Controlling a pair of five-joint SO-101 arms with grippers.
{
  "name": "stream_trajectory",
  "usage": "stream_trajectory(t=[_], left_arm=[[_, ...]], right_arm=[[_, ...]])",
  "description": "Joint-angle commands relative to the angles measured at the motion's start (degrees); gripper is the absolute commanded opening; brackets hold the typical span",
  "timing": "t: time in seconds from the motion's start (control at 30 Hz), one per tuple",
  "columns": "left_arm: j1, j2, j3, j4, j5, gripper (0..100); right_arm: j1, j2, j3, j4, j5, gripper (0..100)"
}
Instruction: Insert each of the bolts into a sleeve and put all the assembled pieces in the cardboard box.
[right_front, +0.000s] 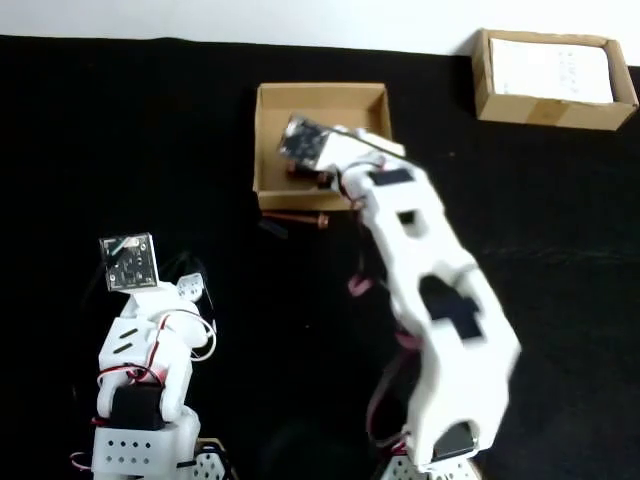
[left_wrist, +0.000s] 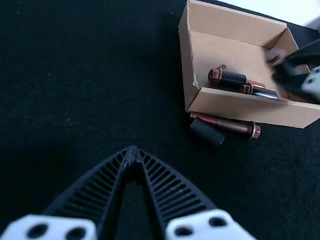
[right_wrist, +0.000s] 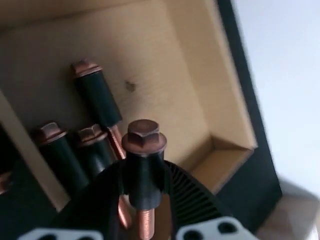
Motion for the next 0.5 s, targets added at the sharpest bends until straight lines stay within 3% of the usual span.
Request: stream_trajectory(t=[0.0, 0.1, 0.23, 0.47], left_arm=[[0.13, 0.13, 0.92, 0.18, 0.18, 1], [0.13, 0.22, 0.92, -0.18, 0.09, 1], [0.13, 0.31, 0.92, -0.97, 0.09, 1], [0.13, 5.23, 1.27, -4.92, 0.0, 1]], right_arm=[[-1.1, 4.79, -7.52, 0.31, 2.73, 1.3], [-3.03, 4.79, -8.31, 7.69, -0.26, 7.5], [-6.2, -0.13, -12.35, 21.76, -12.92, 20.5], [-9.63, -14.46, -14.55, 44.26, -36.57, 13.6]])
